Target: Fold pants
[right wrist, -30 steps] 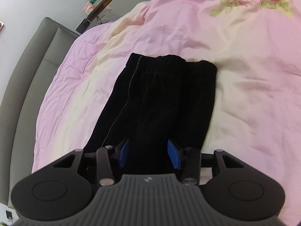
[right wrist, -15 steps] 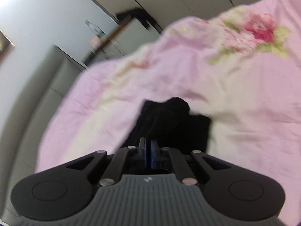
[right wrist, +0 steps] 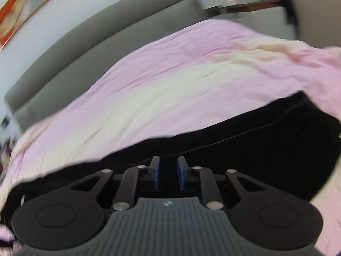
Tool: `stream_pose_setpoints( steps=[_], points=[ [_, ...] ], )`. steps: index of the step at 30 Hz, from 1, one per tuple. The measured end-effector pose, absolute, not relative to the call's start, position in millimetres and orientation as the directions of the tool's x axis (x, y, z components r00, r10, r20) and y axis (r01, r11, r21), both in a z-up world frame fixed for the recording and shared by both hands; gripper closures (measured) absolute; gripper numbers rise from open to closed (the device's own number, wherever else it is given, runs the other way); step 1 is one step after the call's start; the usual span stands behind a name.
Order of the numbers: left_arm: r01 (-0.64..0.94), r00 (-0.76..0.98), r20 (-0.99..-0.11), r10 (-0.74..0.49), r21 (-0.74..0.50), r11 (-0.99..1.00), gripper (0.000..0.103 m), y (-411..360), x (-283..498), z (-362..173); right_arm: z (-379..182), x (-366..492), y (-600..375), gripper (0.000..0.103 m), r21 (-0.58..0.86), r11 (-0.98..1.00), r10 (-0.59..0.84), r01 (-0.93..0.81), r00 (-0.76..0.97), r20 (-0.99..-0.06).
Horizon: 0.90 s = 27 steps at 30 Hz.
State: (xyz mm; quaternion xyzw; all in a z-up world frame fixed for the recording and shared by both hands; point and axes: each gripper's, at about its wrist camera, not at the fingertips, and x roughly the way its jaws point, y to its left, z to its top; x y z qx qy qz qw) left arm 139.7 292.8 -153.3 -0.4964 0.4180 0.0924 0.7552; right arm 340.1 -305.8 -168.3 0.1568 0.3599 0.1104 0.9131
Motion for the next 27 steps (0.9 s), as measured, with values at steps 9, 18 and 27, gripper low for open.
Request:
stream_pose_setpoints(
  steps=[9, 18, 27],
  points=[
    [-0.551, 0.647, -0.710, -0.276, -0.687, 0.474, 0.022, 297, 135, -152, -214, 308, -177, 0.087, 0.115, 0.875, 0.305, -0.470, 0.352, -0.885],
    [-0.538, 0.666, -0.707, -0.238, -0.676, 0.503, 0.023, 292, 130, -137, -176, 296, -205, 0.085, 0.187, 0.897, 0.372, -0.399, 0.458, -0.807],
    [-0.527, 0.678, -0.690, -0.255, -0.697, 0.486, 0.021, 293, 136, -144, -188, 295, -164, 0.067, 0.127, 0.824, 0.434, -0.552, 0.472, -0.767]
  ],
)
